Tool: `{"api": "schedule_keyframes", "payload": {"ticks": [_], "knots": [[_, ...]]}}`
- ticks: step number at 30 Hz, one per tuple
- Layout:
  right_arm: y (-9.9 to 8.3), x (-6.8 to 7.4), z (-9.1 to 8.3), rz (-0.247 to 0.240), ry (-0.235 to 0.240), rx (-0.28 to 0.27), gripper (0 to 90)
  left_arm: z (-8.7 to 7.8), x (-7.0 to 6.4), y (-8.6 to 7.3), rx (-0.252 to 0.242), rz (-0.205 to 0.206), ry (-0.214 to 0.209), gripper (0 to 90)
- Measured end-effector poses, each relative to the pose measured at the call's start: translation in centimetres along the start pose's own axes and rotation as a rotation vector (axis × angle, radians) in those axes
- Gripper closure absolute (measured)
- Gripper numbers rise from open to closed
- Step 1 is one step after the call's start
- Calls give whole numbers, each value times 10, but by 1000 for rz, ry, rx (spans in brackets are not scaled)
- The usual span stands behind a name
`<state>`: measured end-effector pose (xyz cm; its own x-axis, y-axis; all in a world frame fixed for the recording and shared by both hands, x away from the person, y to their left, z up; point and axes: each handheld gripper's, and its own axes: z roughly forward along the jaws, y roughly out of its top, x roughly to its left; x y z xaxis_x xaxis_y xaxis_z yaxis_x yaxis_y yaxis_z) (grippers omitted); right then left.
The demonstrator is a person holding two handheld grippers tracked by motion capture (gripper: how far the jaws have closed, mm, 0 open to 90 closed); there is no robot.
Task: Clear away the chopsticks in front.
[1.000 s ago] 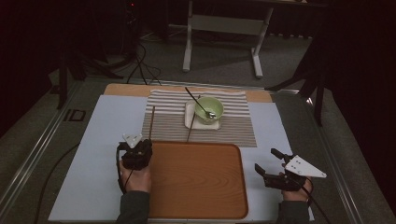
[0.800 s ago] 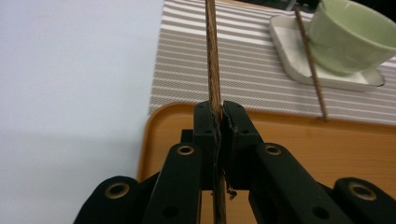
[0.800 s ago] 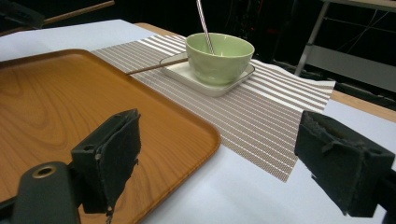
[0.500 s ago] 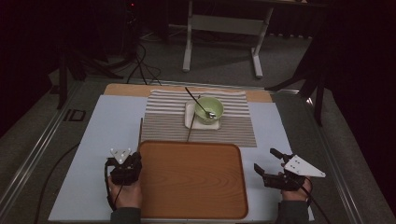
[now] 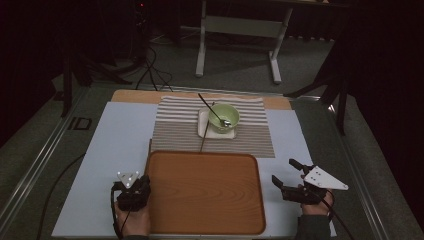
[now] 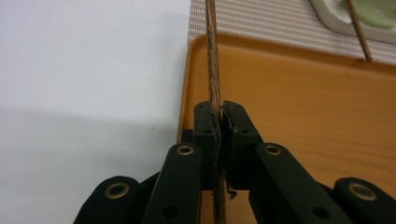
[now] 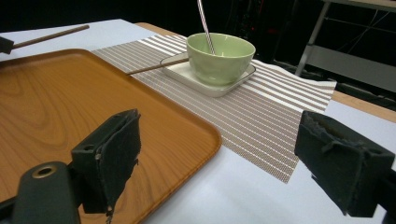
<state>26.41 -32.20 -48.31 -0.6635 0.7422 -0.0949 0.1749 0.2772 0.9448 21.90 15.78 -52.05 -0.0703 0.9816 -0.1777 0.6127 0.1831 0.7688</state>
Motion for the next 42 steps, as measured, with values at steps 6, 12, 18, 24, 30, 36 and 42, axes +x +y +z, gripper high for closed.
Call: {"api": "schedule_keyframes", "payload": {"ticks": [6, 12, 18, 24, 30, 36, 42], "knots": [[0, 0, 0, 0, -1, -2, 139, -2, 1, -8, 13, 2, 1, 854], [0, -1, 0, 0, -2, -3, 139, -4, 1, -14, 23, 1, -7, 854], [0, 0, -1, 1, -3, -4, 139, -7, 0, -17, 26, 5, -11, 853], [0, 0, -1, 1, -4, -5, 139, -12, 0, -17, 30, 12, -11, 853], [0, 0, 0, -1, -3, -6, 139, -11, -1, -19, 42, 18, -13, 852], [0, -1, 0, 0, -3, -5, 139, -11, -1, -21, 52, 28, -9, 851], [0, 0, 0, 1, -3, -4, 139, -10, -2, -21, 67, 32, -6, 850]]}}
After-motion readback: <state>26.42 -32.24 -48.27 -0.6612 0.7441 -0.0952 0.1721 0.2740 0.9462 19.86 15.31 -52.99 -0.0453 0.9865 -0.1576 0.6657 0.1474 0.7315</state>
